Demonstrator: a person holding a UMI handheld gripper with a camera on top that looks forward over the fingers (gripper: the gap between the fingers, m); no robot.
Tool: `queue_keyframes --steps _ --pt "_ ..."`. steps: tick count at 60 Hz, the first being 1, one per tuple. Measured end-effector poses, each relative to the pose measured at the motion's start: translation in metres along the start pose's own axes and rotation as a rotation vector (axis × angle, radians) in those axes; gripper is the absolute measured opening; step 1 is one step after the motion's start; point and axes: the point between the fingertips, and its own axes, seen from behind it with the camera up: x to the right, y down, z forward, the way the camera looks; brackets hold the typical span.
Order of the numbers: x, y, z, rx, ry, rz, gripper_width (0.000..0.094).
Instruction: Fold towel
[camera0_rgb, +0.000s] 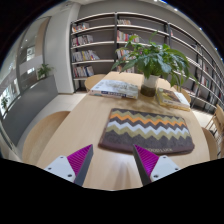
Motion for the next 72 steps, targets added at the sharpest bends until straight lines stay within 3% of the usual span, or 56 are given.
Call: queue_keyframes --steps 11,19,23,31,36,39,45,54,62,67,72 --pt "-0.009 -0.047 0.080 -0.003 0.056 0.042 0.0796" --pt "0.003 -0.041 0.114 -0.089 0.112 0.024 0.0705" --pt "0.015 -0.044 0.116 -0.085 0.168 0.013 0.0476" --pt "0.031 -0.042 0.116 -0.099 0.232 -0.032 0.0159" --pt "0.033 -0.040 0.113 -0.124 0.227 -0.101 0.0081" --pt "0.031 -0.041 0.110 -0.140 0.199 -0.092 0.0079" --pt "0.043 -0.065 0.087 -0.081 0.163 -0.016 0.0080" --pt "0.120 -0.100 0.039 -0.005 0.207 0.044 0.0078" --pt "0.212 -0.103 0.018 0.007 0.275 0.062 0.0080" --pt "0.259 -0.087 0.022 -0.013 0.291 0.062 0.0146" --pt "0.281 -0.051 0.040 -0.071 0.244 0.064 0.0309"
